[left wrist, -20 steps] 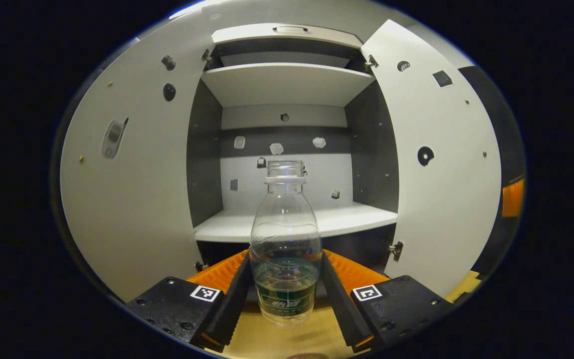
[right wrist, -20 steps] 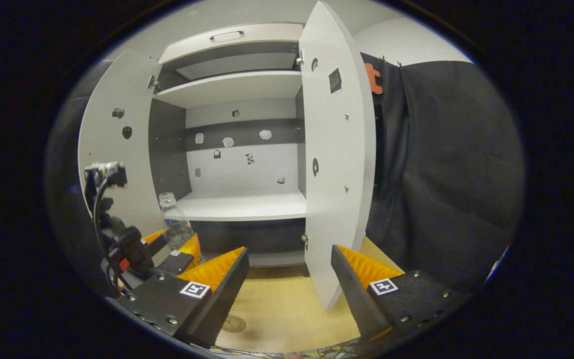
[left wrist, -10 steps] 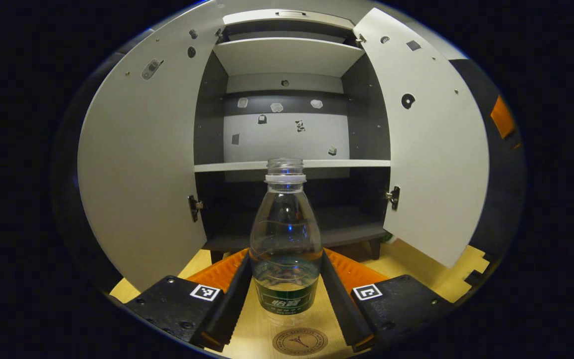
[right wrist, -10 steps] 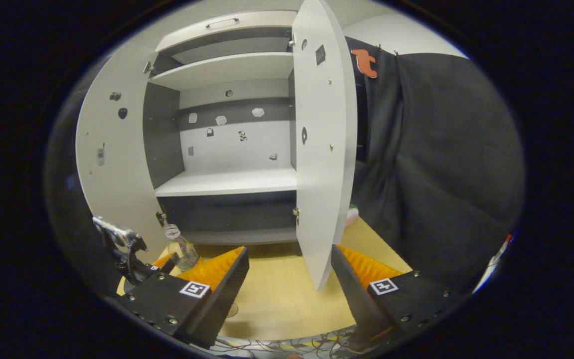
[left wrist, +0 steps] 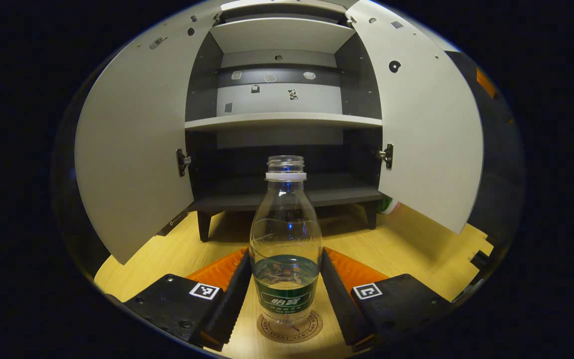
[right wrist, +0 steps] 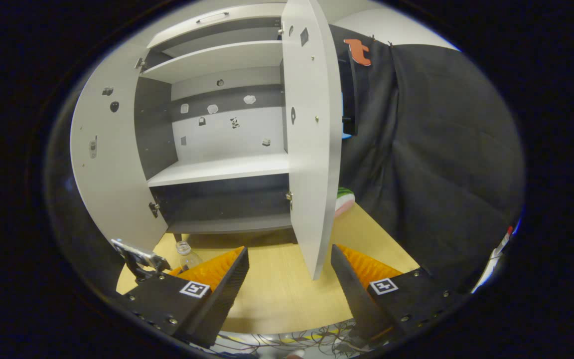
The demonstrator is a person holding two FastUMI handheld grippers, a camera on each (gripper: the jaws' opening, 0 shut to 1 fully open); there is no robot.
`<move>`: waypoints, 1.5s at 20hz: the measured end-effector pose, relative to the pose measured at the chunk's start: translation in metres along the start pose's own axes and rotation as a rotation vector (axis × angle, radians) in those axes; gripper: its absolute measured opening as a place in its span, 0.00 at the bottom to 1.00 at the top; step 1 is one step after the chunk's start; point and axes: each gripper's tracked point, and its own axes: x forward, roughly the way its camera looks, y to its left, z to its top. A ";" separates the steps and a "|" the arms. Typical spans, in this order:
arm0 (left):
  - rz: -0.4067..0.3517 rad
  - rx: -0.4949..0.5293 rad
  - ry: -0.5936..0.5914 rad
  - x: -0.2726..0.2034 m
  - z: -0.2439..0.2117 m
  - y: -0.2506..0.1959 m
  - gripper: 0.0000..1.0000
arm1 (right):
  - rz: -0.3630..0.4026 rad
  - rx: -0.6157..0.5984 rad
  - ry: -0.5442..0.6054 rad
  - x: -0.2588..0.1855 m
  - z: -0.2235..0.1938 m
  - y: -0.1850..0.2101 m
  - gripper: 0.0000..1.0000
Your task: Grasp the bottle in the cabinet with the left hand and place it on the coaster, then close the right door with the right hand and the left door with the left hand.
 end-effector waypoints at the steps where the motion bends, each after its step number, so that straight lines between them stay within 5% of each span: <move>1: 0.002 -0.006 -0.002 0.001 -0.002 0.001 0.82 | 0.002 -0.005 0.004 0.001 -0.002 0.000 1.00; 30: 0.050 -0.004 0.061 -0.037 -0.038 0.001 0.84 | 0.064 0.002 0.027 -0.001 -0.010 -0.006 0.98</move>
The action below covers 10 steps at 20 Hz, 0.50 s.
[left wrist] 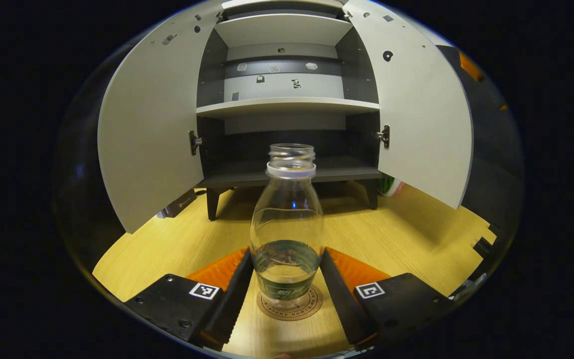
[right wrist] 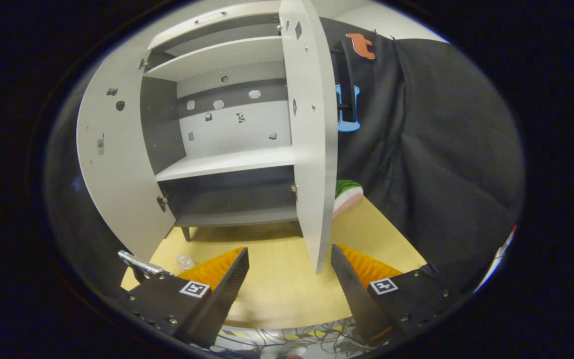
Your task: Grasp the bottle in the cabinet with the left hand and place it on the coaster, then close the right door with the right hand and the left door with the left hand.
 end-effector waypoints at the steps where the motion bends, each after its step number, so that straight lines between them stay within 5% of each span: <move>1: 0.006 -0.008 0.001 -0.001 -0.001 0.002 0.84 | 0.001 0.000 0.000 -0.002 0.000 0.000 0.98; 10: 0.017 -0.009 -0.012 -0.012 0.003 0.006 0.86 | 0.017 -0.005 -0.017 -0.006 0.002 0.001 0.98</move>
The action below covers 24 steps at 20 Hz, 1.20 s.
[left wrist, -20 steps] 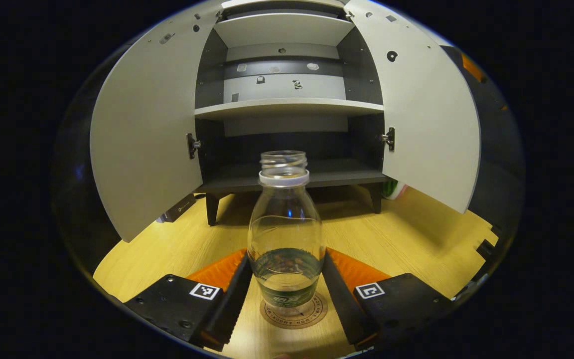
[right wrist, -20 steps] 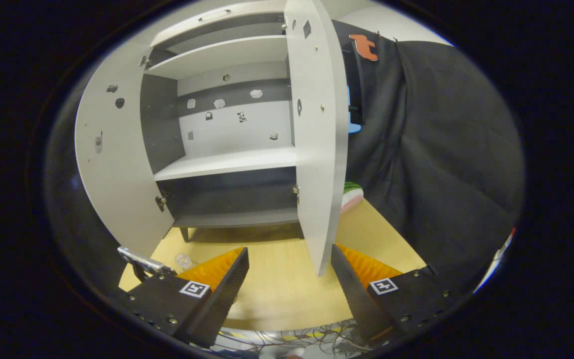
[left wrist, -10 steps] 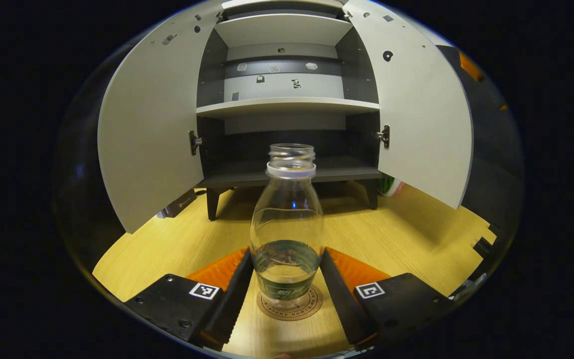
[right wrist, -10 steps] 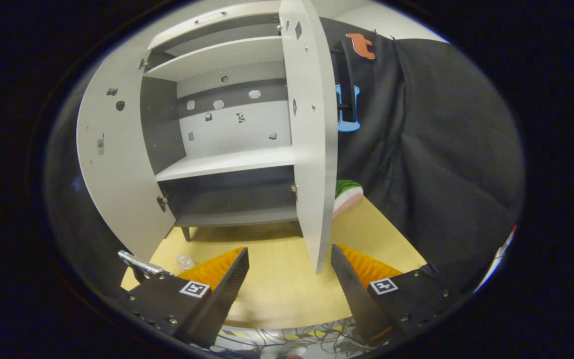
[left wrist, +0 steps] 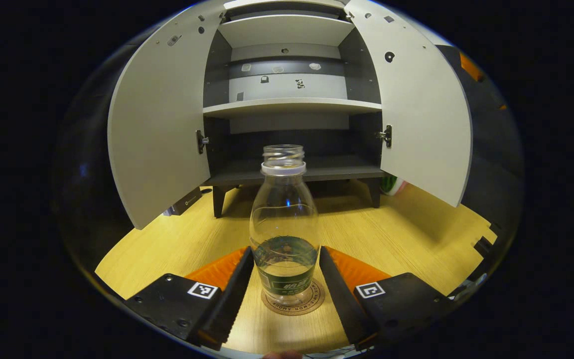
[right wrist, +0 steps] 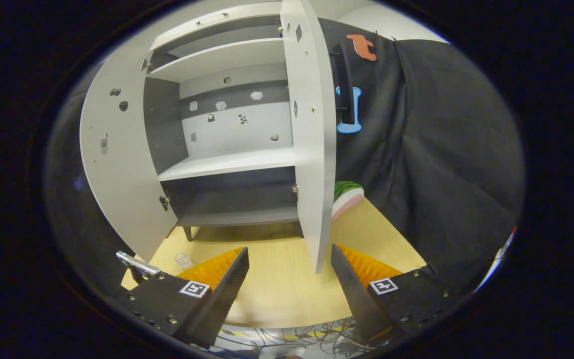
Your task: Grasp the bottle in the cabinet with the left hand and place it on the coaster, then close the right door with the right hand and the left door with the left hand.
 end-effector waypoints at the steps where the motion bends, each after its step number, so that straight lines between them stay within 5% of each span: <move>1: 0.000 -0.004 -0.003 -0.005 0.002 0.001 0.90 | 0.006 -0.002 -0.008 -0.001 0.003 0.000 0.97; 7: -0.025 0.003 -0.062 -0.033 0.044 0.000 0.92 | 0.000 -0.005 -0.104 -0.009 0.048 -0.022 1.00; 13: -0.070 0.024 -0.185 -0.075 0.141 0.000 0.91 | -0.032 -0.007 -0.239 -0.013 0.126 -0.073 1.00; 24: 0.009 0.017 -0.248 -0.114 0.221 0.030 0.92 | 0.027 0.019 -0.278 0.022 0.173 -0.105 1.00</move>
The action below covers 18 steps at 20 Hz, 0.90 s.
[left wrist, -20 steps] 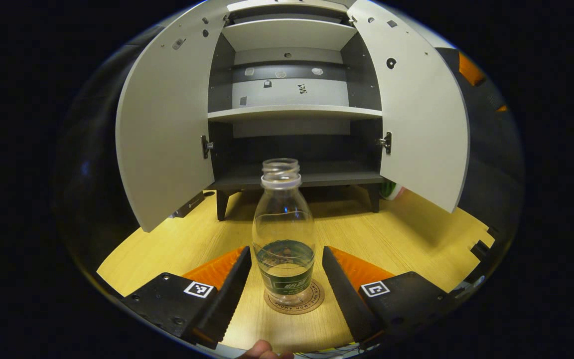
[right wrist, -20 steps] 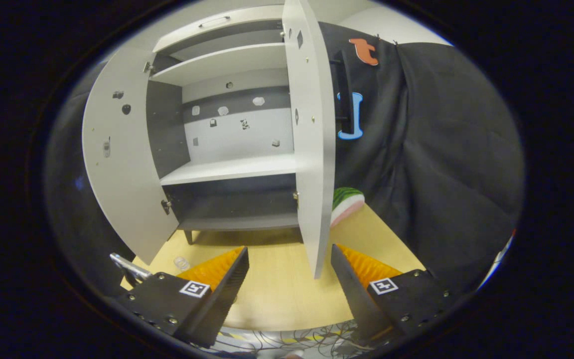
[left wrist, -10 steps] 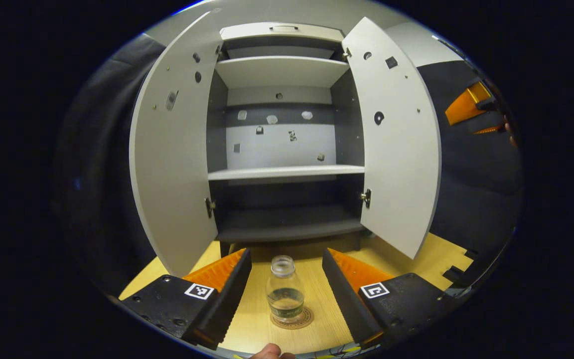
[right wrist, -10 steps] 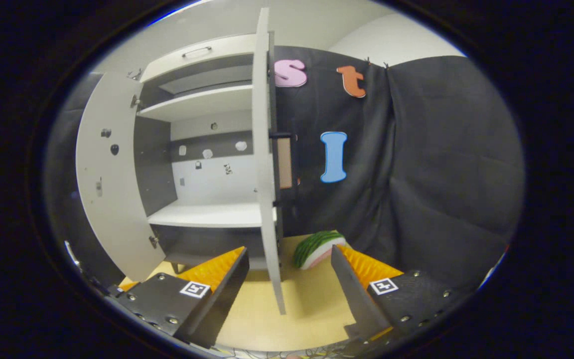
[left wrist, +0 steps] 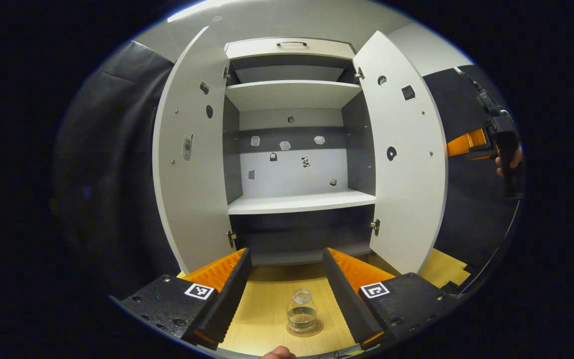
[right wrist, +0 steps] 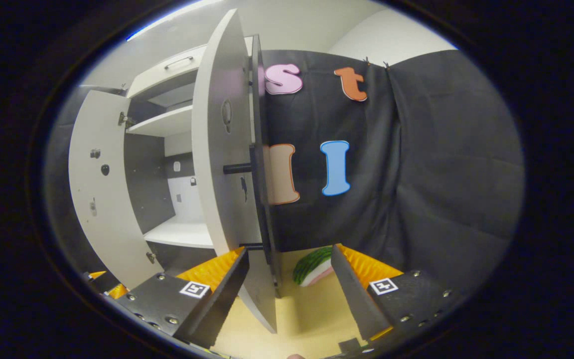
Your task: Grasp the bottle in the cabinet with the left hand and place it on the coaster, then close the right door with the right hand and the left door with the left hand.
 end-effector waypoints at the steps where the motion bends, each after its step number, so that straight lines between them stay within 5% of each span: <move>1: 0.010 -0.001 -0.002 -0.001 0.003 0.004 0.91 | 0.006 0.003 -0.006 0.003 0.001 0.003 1.00; 3: 0.025 -0.001 -0.004 -0.004 0.009 0.013 0.91 | 0.017 0.006 -0.006 0.007 0.003 0.008 0.93; 18: 0.146 -0.016 -0.036 -0.018 0.037 0.092 0.91 | 0.226 0.011 -0.011 0.028 -0.008 0.137 0.98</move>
